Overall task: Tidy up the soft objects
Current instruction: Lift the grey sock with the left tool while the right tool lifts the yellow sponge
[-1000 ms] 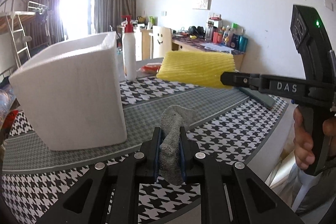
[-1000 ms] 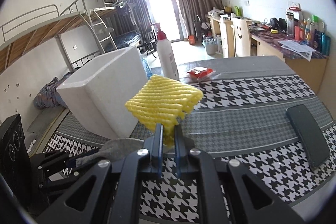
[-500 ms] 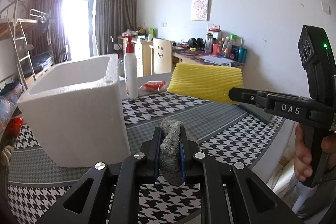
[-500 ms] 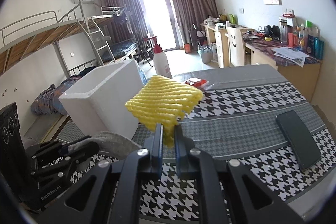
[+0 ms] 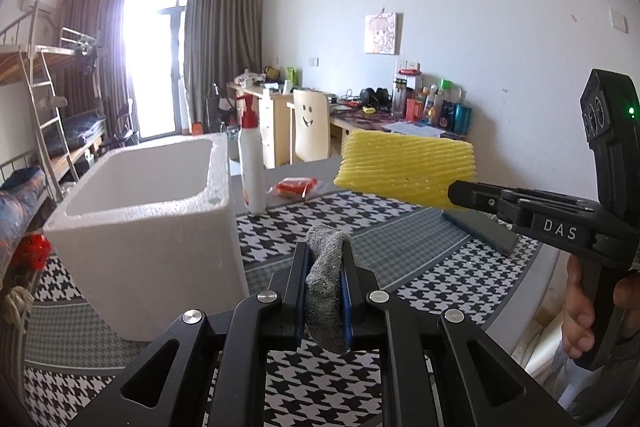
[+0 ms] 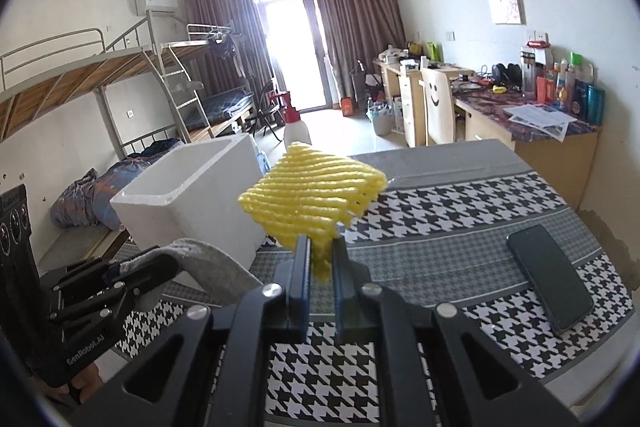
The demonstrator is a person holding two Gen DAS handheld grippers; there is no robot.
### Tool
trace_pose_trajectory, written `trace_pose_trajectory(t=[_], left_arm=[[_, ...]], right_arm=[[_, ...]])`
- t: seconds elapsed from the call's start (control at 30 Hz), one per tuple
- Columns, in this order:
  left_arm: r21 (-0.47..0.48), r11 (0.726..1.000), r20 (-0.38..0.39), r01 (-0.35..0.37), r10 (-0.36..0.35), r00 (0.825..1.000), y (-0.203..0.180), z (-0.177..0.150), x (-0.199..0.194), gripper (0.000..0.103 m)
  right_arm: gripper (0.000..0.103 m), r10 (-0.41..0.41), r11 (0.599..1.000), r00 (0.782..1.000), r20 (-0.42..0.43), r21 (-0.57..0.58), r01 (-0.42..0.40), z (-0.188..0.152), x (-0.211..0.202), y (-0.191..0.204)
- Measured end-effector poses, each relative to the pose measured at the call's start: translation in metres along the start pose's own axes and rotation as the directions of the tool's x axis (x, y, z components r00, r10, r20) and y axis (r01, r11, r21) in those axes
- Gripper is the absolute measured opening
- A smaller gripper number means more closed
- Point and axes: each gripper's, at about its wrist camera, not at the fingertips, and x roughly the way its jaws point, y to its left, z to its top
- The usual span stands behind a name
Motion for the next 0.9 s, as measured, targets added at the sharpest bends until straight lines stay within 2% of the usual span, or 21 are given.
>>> trace_pose_trajectory(t=[0.9], left_arm=[[0.038, 0.999, 0.129, -0.032, 0.027, 0.991, 0.004, 0.044, -0.022, 0.014]], right_arm=[[0.013, -0.019, 1.0, 0.998, 0.066, -0.014, 0.02, 0.022, -0.01, 0.005]])
